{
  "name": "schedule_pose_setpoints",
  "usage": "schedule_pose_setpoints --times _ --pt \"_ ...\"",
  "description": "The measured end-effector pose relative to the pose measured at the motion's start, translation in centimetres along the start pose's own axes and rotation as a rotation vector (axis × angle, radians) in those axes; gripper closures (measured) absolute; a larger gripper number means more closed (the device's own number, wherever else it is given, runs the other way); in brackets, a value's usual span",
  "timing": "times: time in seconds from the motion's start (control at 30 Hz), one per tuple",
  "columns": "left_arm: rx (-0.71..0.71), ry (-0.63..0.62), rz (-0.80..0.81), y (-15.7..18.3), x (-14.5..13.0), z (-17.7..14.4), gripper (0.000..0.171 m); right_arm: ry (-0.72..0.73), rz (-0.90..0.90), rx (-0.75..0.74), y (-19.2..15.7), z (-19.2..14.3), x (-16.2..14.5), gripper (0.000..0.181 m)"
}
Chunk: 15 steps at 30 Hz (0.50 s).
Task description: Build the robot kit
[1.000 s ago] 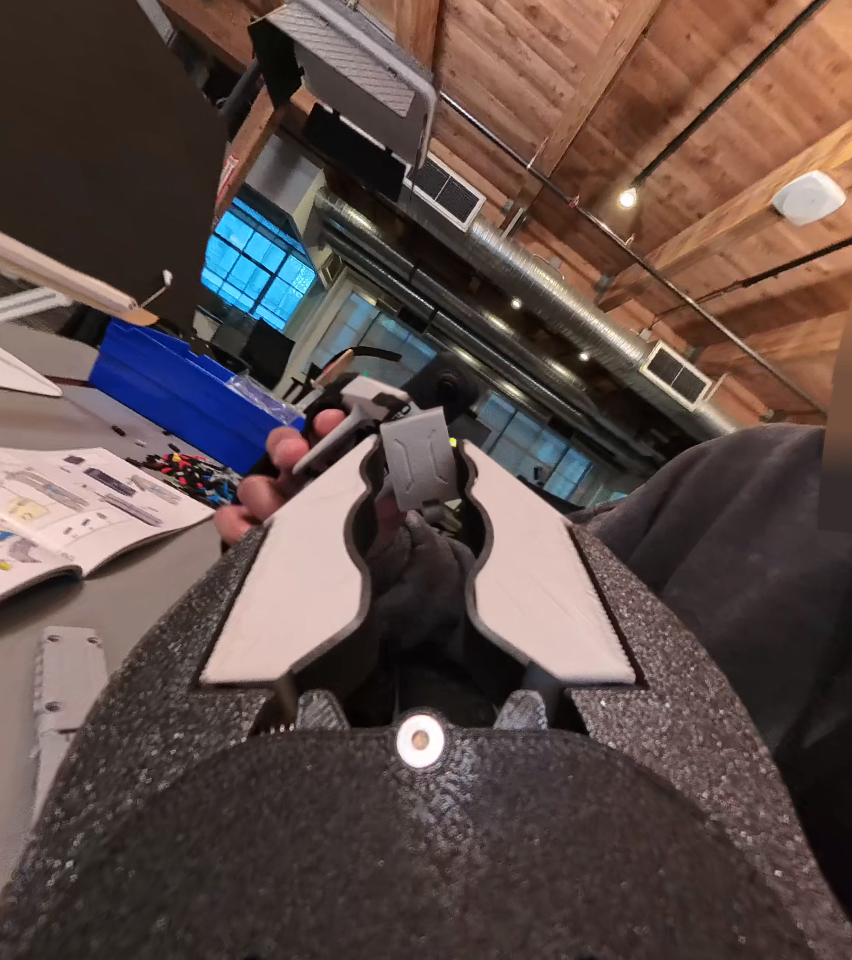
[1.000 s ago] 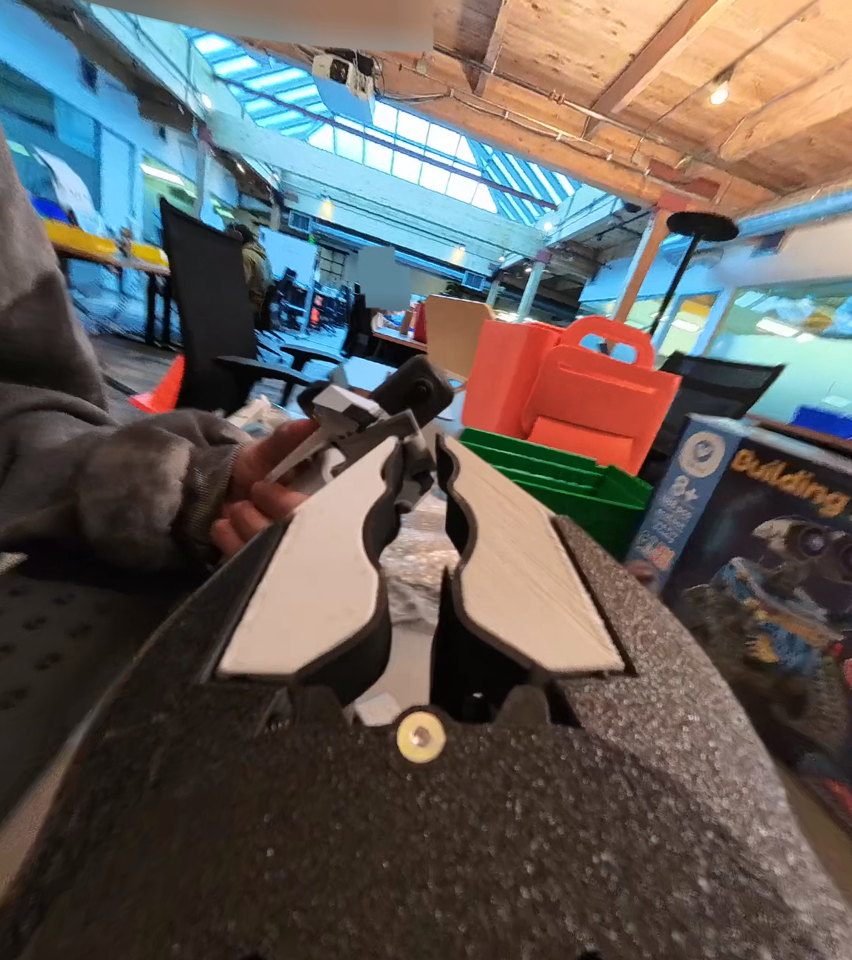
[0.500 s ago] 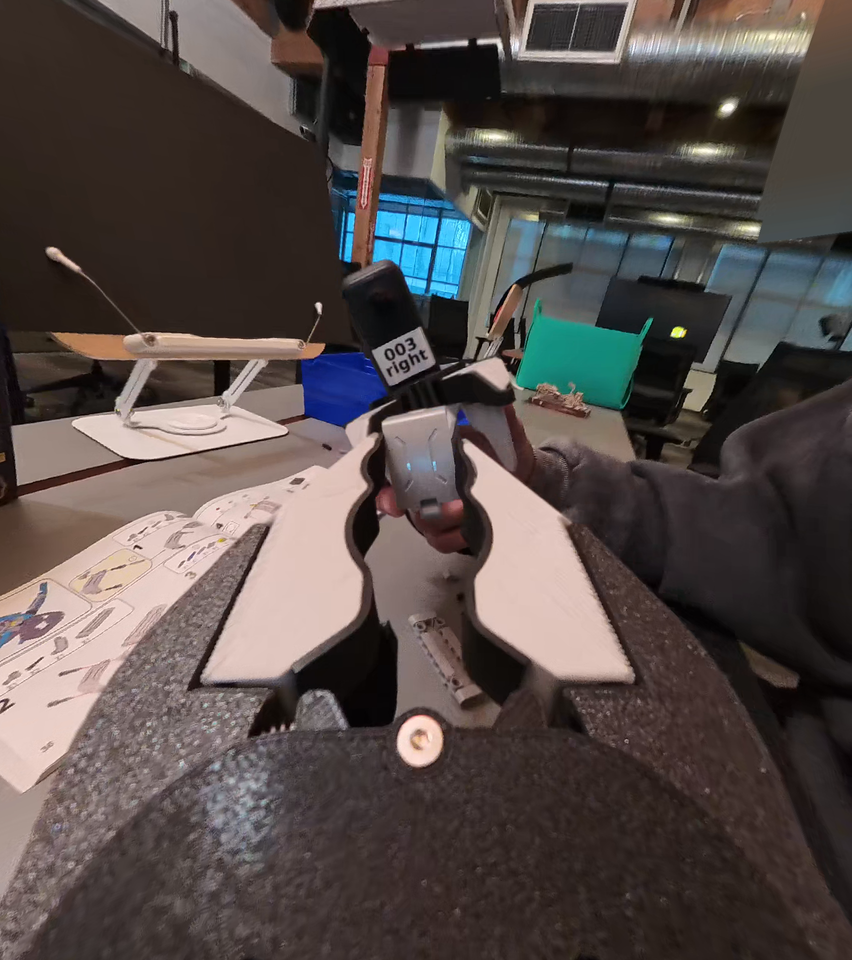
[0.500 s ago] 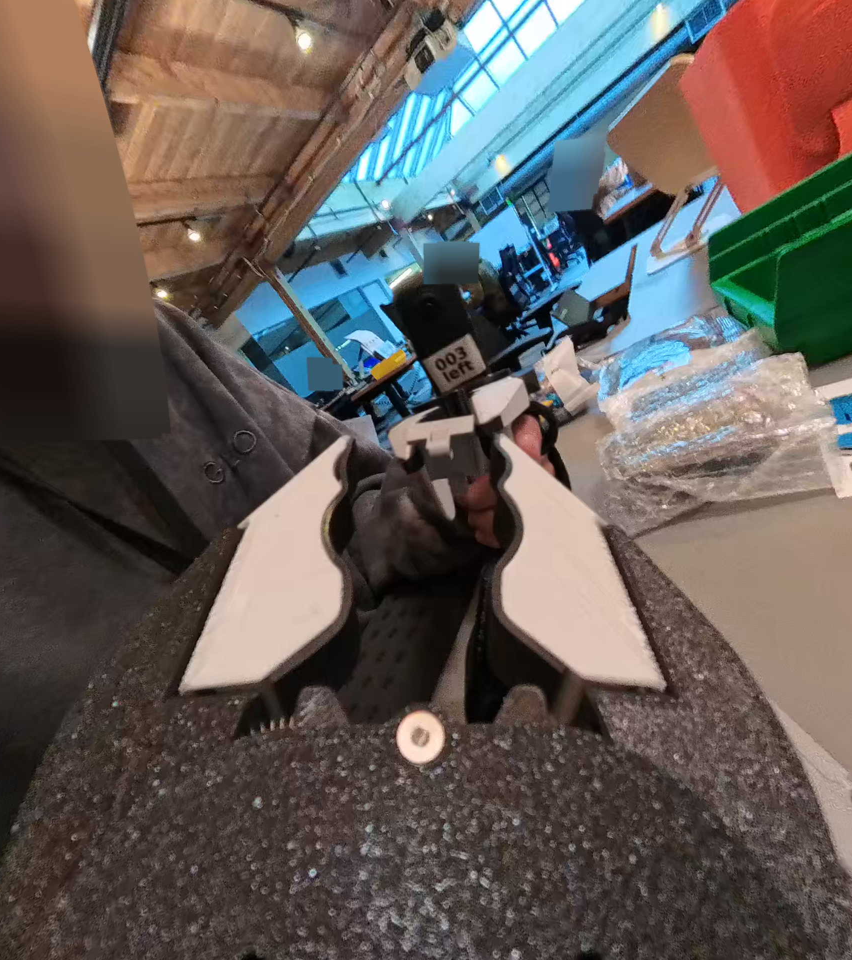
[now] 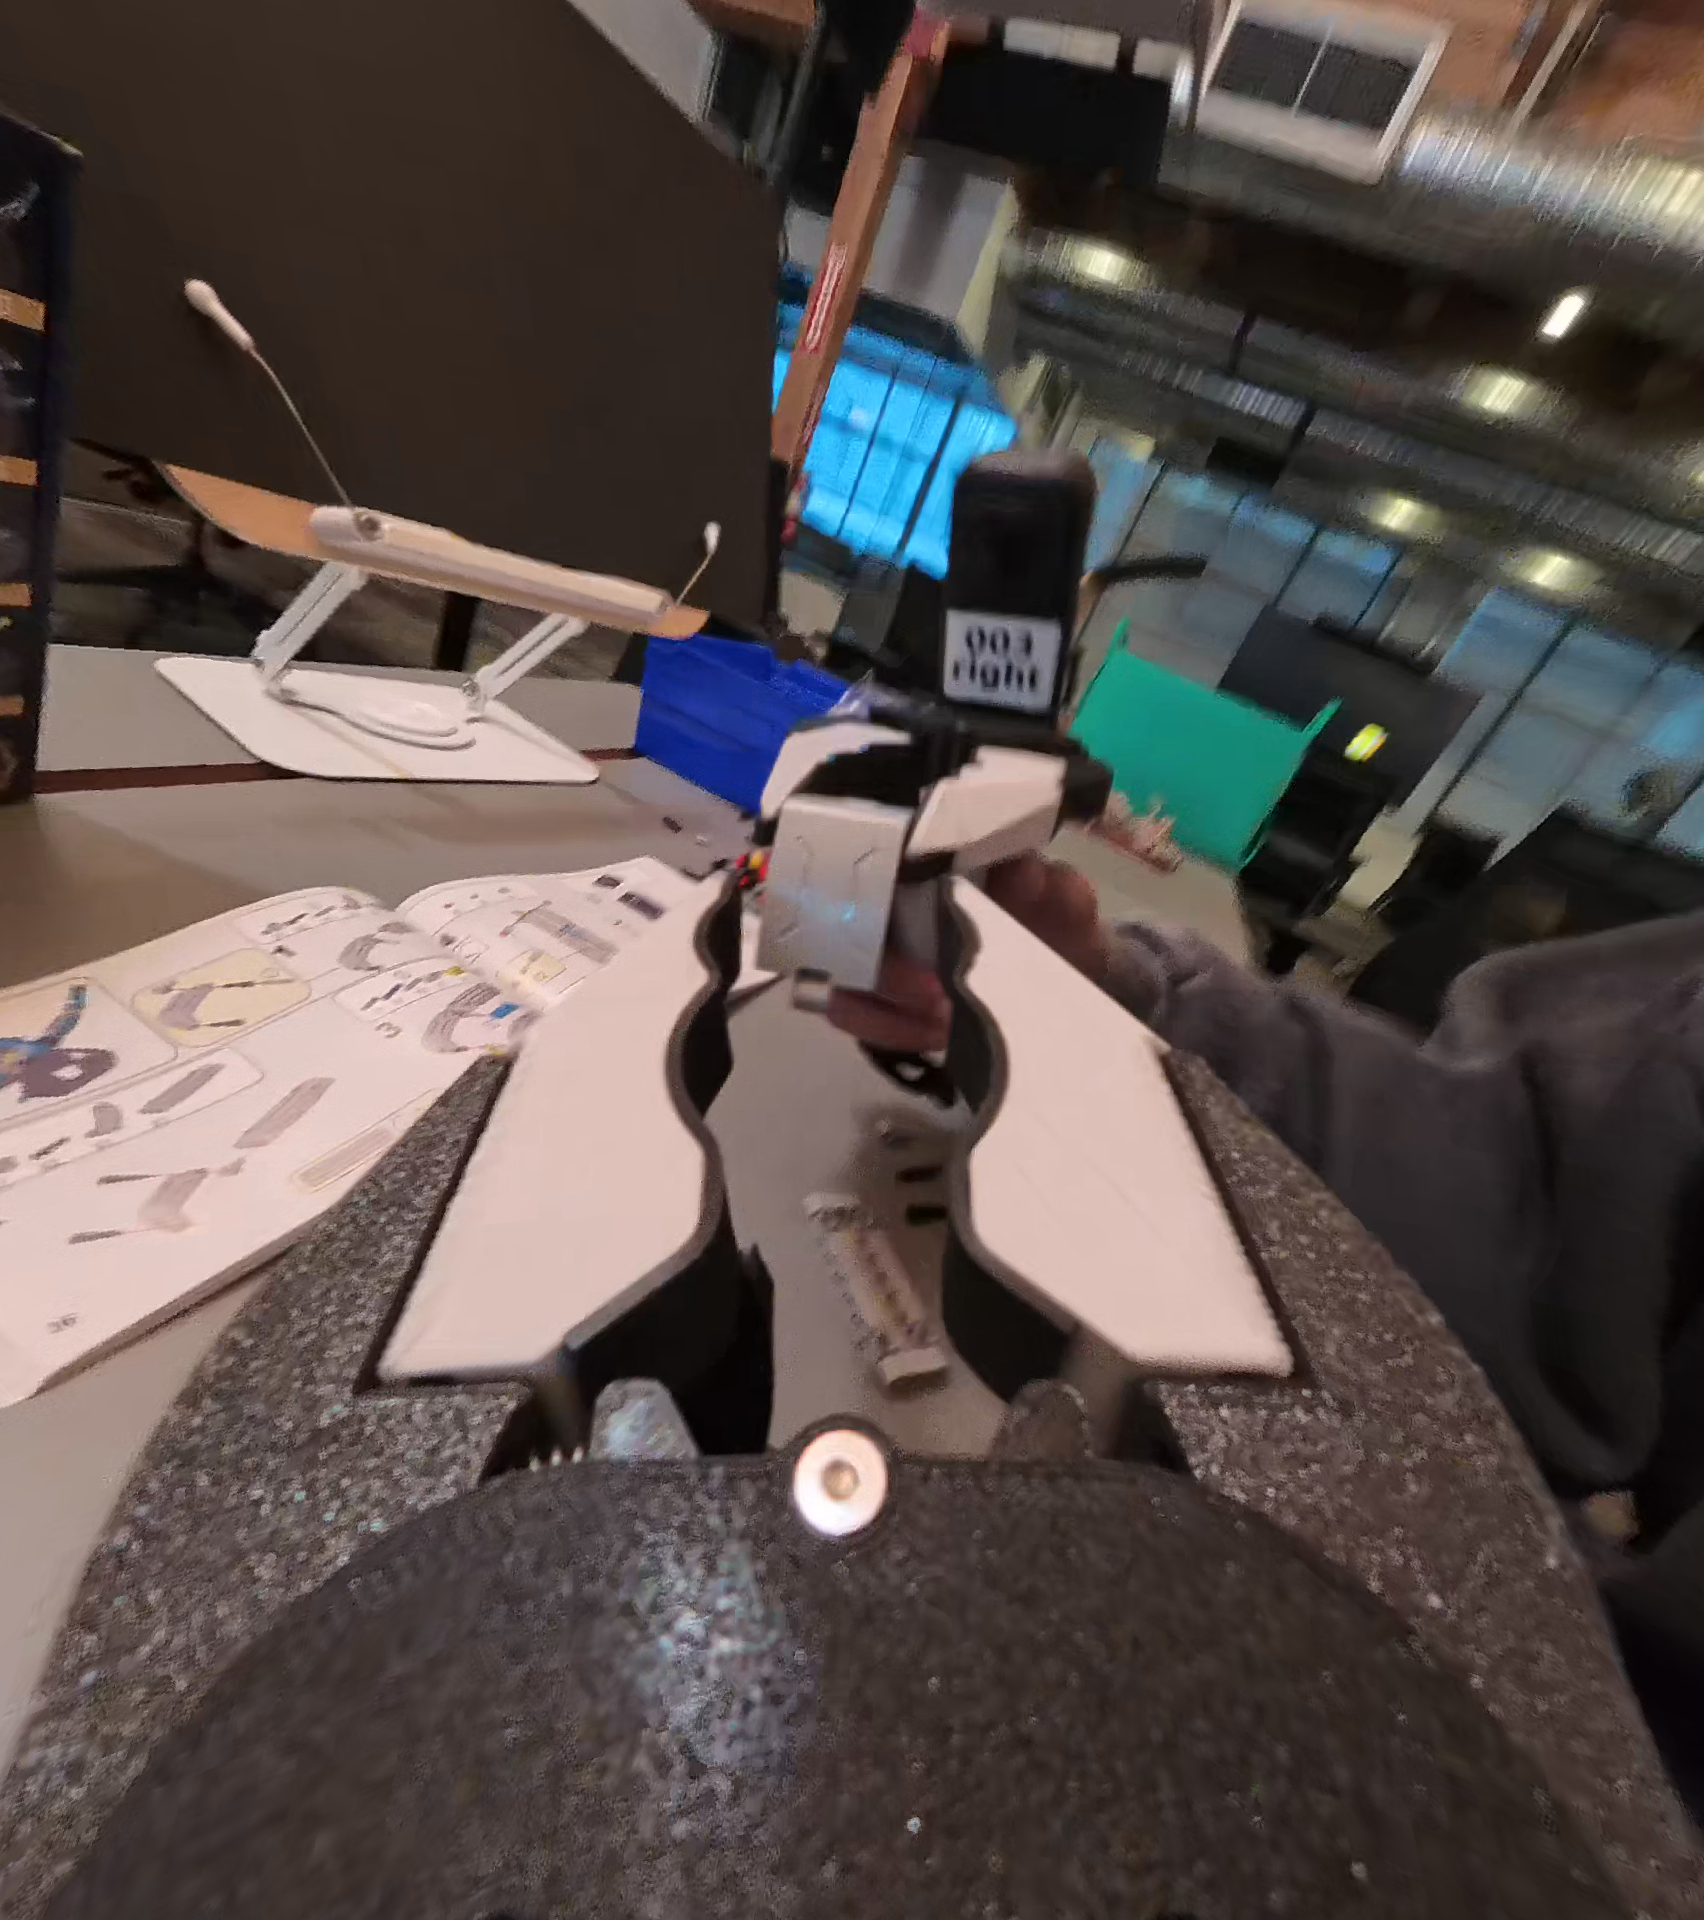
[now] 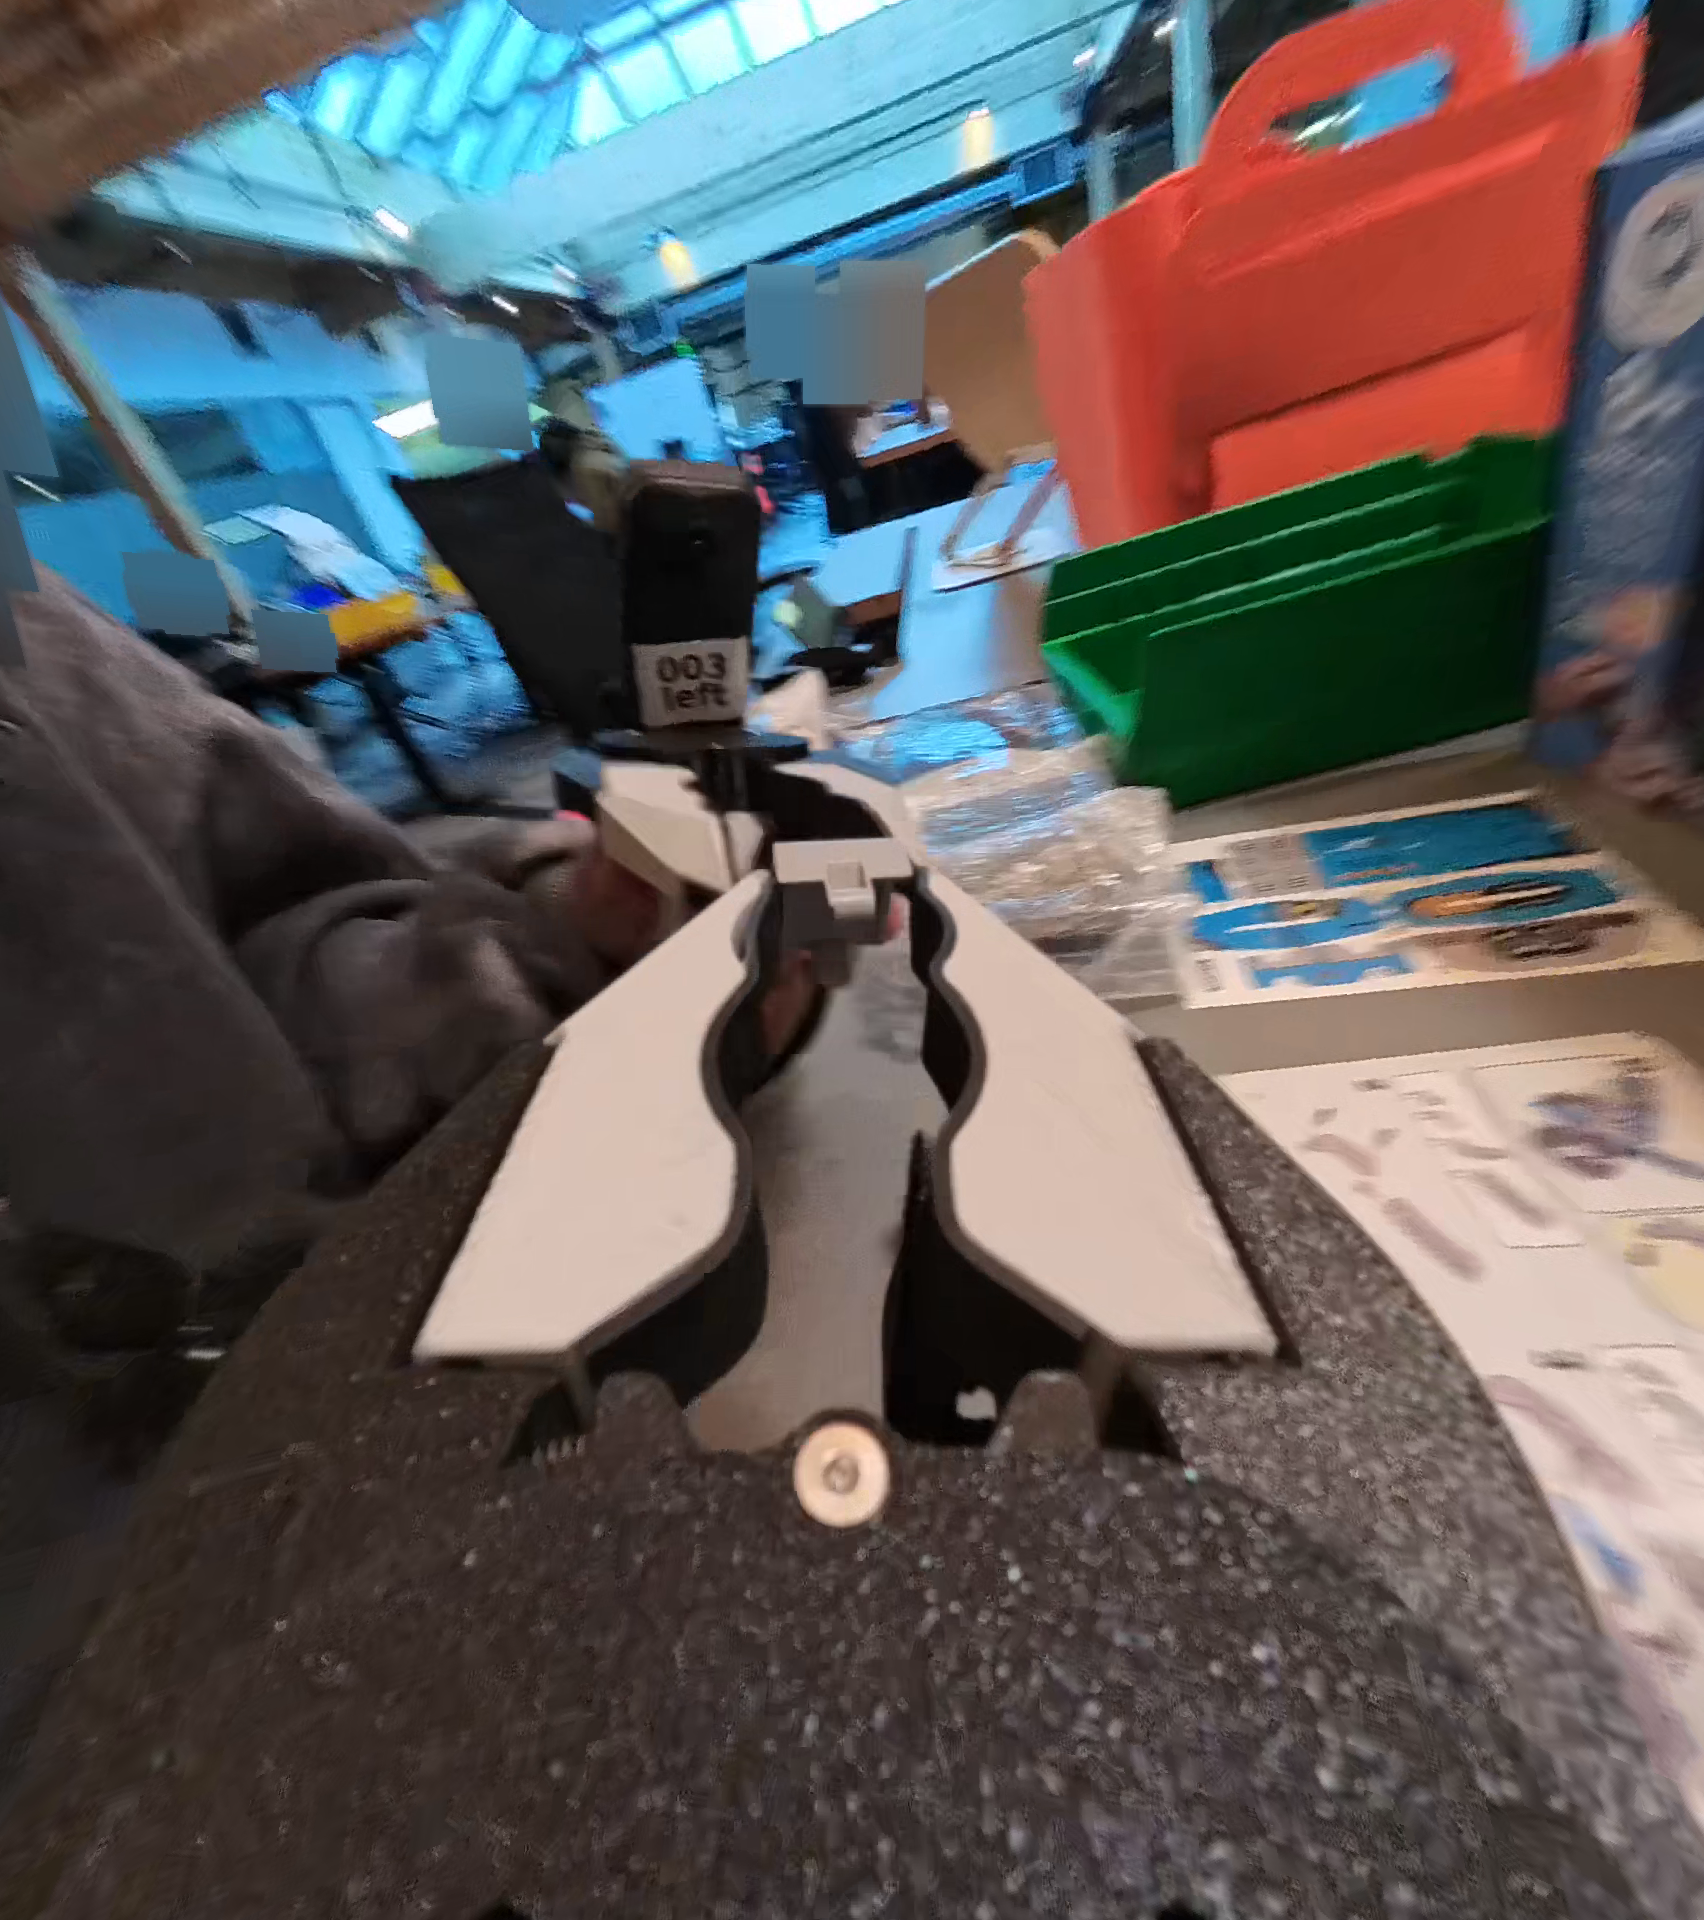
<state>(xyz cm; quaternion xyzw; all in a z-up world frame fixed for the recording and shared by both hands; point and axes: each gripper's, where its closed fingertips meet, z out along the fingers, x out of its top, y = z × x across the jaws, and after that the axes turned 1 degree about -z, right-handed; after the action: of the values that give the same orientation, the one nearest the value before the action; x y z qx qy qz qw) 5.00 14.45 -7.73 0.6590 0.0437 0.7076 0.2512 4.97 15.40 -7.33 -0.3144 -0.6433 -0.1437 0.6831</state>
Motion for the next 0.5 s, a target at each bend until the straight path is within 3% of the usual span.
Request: schedule_pose_setpoints --times 0.17,0.3,0.43,0.5 --pt "-0.022 0.213 -0.227 -2.0 3.4 -2.4 0.129 -0.083 -0.440 -0.309 1.6 -0.1 0.2 0.158" --pt "-0.082 0.221 -0.456 -3.2 2.9 -2.4 0.114 -0.301 -1.061 -0.607 2.1 0.5 -0.5 0.158" --pt "-0.198 0.204 -0.631 -2.6 2.4 -2.1 0.108 -0.303 -1.711 -0.719 -1.0 2.3 0.2 0.160" --pt "-0.262 0.188 -0.690 -2.0 2.2 -1.9 0.107 -0.287 -1.893 -0.691 -2.5 3.2 -0.2 0.161"
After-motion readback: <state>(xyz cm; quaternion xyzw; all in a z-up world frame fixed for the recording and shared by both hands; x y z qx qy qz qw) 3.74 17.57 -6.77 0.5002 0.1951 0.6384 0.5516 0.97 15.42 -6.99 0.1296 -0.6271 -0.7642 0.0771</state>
